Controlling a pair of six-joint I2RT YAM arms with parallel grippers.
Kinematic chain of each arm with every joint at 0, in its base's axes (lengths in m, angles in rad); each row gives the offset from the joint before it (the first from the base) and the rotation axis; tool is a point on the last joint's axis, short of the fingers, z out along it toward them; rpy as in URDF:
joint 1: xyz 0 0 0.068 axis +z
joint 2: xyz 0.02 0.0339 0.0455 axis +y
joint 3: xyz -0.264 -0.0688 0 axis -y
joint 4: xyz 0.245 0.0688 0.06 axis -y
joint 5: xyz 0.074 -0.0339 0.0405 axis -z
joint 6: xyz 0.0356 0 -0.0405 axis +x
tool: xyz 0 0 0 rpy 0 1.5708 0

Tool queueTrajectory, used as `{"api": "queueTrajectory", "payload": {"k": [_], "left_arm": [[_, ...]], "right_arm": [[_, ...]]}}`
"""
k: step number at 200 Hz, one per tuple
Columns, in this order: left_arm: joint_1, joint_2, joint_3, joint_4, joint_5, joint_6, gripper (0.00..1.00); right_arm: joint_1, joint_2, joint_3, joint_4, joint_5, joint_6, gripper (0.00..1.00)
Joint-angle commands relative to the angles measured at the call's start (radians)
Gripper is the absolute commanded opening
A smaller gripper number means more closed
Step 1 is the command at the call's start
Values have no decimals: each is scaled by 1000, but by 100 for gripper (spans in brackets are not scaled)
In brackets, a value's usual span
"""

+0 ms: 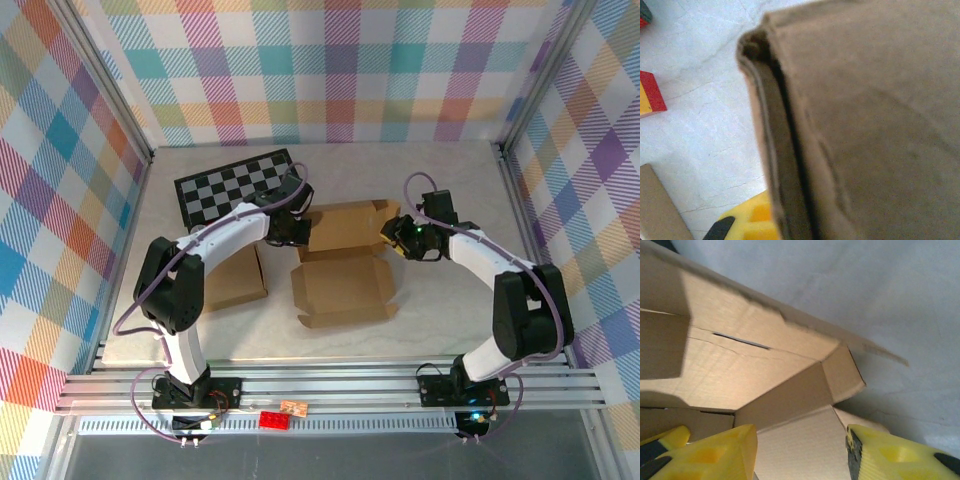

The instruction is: Fold the paper box

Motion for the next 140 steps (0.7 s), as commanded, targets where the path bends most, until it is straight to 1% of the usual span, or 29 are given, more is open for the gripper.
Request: {"api": "queueTrajectory", "payload": {"k": [1,26,55,71,87,98,122,140], "left_arm": [[53,-18,13,-13,108,28,0],[108,-33,24,3,242,51,0],[181,-42,25,44,410,56,0],[216,-37,30,61,494,72,0],[245,-27,36,82,570,79,0],[263,-16,39,99,623,78,0],[283,20,66,104,707,84,0],[283,43,83,104,741,85,0]], "right_arm": [[-44,-92,17,67,-12,-89,48],[-111,-126,92,8,-68,-151,46],[-177,-107,169,21,-179,-175,45],[-205,-52,222,26,-270,-199,44],[-225,34,271,55,-427,-214,41],[-228,85,304,72,-510,-226,41],[-227,160,361,89,-603,-245,40],[-228,192,397,93,-635,-239,39]]}}
